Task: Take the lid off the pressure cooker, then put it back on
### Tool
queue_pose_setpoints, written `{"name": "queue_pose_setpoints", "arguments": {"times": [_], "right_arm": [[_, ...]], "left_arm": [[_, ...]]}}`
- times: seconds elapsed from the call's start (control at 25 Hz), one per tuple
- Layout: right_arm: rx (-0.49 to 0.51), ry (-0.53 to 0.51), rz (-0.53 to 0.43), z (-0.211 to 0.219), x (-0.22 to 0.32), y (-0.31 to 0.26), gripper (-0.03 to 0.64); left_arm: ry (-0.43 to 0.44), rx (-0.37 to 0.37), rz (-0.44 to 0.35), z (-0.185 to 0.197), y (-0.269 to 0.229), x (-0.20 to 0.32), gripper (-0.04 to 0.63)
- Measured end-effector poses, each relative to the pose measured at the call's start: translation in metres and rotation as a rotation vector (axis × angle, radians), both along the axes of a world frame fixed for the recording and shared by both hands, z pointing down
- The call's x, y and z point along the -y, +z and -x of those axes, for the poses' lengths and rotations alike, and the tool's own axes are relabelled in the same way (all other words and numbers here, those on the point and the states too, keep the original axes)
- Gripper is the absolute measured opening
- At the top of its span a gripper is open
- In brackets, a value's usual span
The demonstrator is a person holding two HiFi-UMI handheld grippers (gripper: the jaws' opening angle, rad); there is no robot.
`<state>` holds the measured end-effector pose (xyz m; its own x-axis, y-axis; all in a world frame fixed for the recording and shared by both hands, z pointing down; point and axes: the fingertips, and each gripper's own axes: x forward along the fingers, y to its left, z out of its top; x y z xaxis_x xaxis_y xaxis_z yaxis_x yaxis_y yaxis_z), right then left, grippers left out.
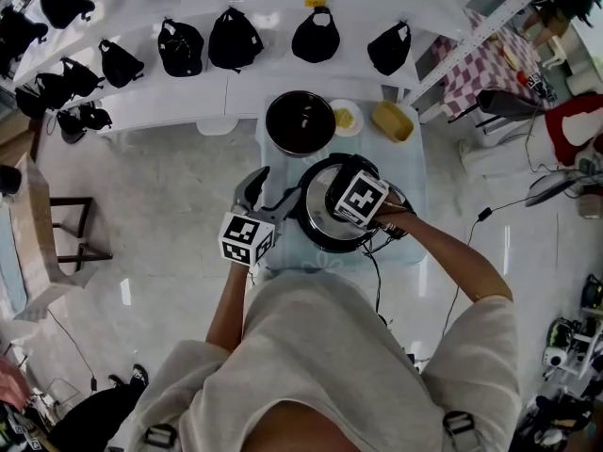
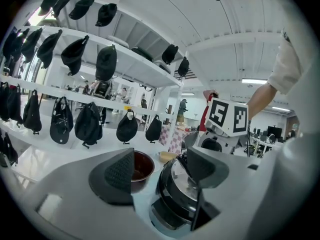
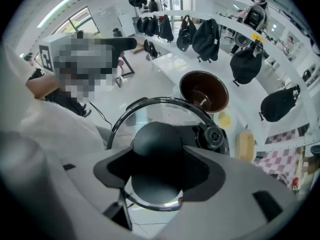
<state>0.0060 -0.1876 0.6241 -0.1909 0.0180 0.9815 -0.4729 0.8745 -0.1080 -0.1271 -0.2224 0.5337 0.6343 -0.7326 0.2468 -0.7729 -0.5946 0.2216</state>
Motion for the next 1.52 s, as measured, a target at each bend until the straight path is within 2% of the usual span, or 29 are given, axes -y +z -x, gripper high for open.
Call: {"name": "queue_pose_setpoints", "arguments": {"times": [0.2,0.32,0.64,0.92,1.2,1.52], "right_arm": [[-0.048,0.016,0.011,-0.006,-0.005,-0.001,0.27],[0.0,0.008,0.003,0.002,-0.004,-0.002,0.27],[-0.001,-0.034,-0.013,0.004,-0.005,-0.019,0.269],[0.034,-0.004,-0.043,-0.005,-0.006,-0.041,0.268],[0.055,0.117,-0.085,-0.05,-0.01,-0.065,0.27],[0.045,0.351,-0.122,-0.15,-0.036,-0.079,0.27]], "left_arm": [[0.002,-0.001,0.0,0.001,0.001,-0.002,0.311],[0.001,0.0,-0.001,0.003,0.0,-0.003,0.311],[0.002,-0.002,-0.01,0.005,-0.005,-0.003,0.311],[0.035,0.003,-0.017,-0.006,-0.008,-0.006,0.311],[0.122,0.009,-0.036,-0.038,-0.014,-0.008,0.311],[0.306,0.006,-0.074,-0.12,-0.026,-0.014,0.311]]}}
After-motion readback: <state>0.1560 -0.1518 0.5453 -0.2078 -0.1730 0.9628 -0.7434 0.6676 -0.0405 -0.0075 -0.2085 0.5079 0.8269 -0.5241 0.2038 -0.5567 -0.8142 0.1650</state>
